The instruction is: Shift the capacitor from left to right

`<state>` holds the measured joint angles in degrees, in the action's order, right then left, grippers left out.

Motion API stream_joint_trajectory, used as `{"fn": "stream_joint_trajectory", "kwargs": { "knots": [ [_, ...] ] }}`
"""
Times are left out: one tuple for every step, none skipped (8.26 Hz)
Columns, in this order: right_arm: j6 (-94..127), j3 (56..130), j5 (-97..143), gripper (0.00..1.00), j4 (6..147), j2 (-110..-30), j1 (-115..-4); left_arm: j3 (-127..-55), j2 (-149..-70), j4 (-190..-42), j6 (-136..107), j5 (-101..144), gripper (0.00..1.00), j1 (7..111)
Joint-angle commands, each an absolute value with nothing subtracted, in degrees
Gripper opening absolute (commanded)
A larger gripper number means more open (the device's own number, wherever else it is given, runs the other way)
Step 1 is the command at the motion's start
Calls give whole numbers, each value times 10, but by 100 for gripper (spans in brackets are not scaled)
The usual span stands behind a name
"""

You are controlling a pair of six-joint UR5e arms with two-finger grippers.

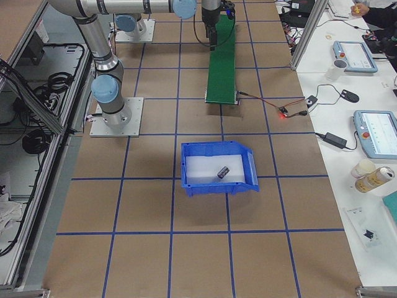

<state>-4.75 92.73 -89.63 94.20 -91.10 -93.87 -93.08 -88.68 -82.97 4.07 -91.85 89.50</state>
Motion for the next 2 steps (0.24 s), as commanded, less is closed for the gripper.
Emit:
{"fn": "stream_joint_trajectory", "kwargs": {
  "knots": [
    [-26,928,-896,100,945,-904,-941,-931,-887,-830,41,-918,100,896],
    [-27,927,-897,100,944,-904,-940,-931,-887,-830,41,-918,100,896]
  ]
}}
